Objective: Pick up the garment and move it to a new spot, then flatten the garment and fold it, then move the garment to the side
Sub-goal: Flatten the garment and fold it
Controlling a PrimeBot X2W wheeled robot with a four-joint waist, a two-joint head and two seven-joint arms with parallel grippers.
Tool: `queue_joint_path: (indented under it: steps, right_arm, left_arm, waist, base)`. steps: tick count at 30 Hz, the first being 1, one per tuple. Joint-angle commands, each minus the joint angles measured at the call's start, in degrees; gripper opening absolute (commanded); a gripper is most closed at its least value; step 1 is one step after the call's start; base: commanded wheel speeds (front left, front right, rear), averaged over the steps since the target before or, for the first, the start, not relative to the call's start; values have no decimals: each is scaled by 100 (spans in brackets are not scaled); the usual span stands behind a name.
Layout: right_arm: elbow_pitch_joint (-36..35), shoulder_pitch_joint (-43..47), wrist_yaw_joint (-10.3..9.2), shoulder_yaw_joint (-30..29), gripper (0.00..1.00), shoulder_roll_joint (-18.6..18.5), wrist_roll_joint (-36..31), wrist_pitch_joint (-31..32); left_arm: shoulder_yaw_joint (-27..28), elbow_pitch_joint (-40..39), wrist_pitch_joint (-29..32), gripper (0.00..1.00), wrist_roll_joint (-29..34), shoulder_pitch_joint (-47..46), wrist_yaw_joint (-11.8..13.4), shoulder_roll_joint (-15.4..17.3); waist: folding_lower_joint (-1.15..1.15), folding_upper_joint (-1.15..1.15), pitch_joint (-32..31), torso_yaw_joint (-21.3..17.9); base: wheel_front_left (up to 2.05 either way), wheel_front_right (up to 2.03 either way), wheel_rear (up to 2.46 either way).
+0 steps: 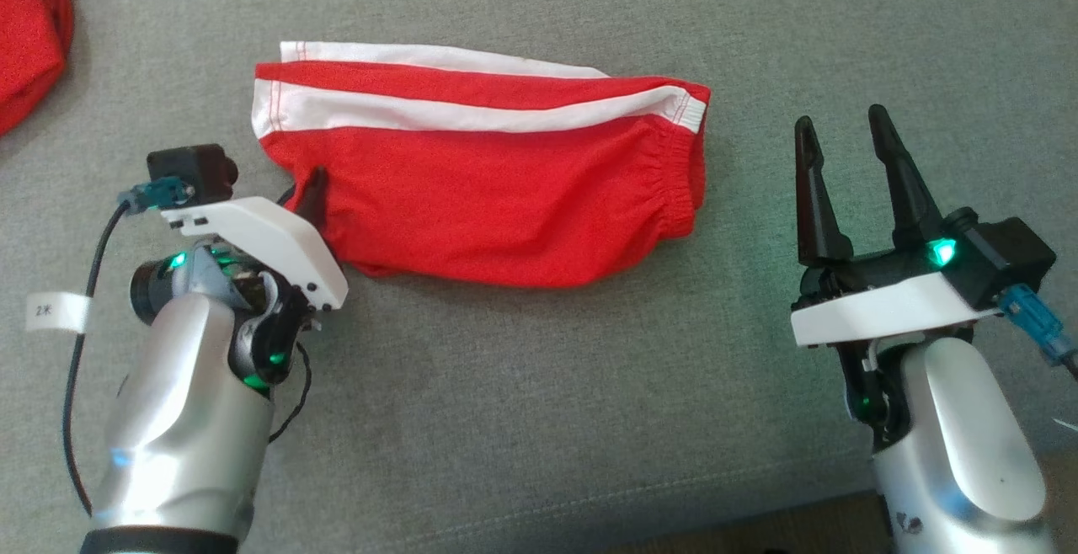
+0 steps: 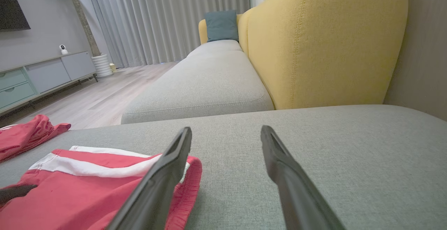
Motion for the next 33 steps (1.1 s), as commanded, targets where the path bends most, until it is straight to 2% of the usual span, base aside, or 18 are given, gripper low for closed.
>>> queue_joint_path:
  steps: [1,7,12,22,28,30,31,32,33]
  right_arm:
    - [-148,-124,40,95,100,23,37,-64]
    - [-156,-112,40,33,100,24,2,-72]
    - [-162,-84,40,29,100,24,-5,-76]
    - [-201,-23,40,-85,100,24,-106,-21]
    - [-194,-45,40,-24,100,24,-119,60]
    - [-165,-64,40,-5,100,24,-137,113]
    - [-150,-75,40,0,100,24,-163,143]
    - [-135,-85,40,1,100,24,-194,186]
    - [-125,-95,40,-8,100,24,-228,230]
  left_arm:
    - [143,-169,-62,0,-54,-100,-46,97]
    - [153,-375,-242,0,-81,-26,-43,87]
    - [216,-882,-373,0,-204,357,21,35]
    - [444,-1832,-563,0,-473,1484,488,-179]
    - [344,-2320,-623,0,-523,1864,697,-326]
    - [343,-2359,-731,45,-464,1870,728,-322]
    - [341,-2363,-769,90,-438,1871,743,-319]
    - [345,-2368,-807,100,-425,1866,750,-318]
    - [355,-2383,-873,100,-403,1854,750,-311]
  waist:
    - [0,0,-23,18]
    - [0,0,-60,99]
    - [0,0,-104,153]
    - [0,0,-211,327]
    - [0,0,-222,370]
    - [0,0,-219,358]
    - [0,0,-220,349]
    - [0,0,-221,341]
    - [0,0,-222,334]
  base:
    - [0,0,0]
    - [0,0,0]
    - [0,0,0]
    - [0,0,0]
    - [0,0,0]
    - [0,0,0]
    - [0,0,0]
    - [0,0,0]
    - [0,0,0]
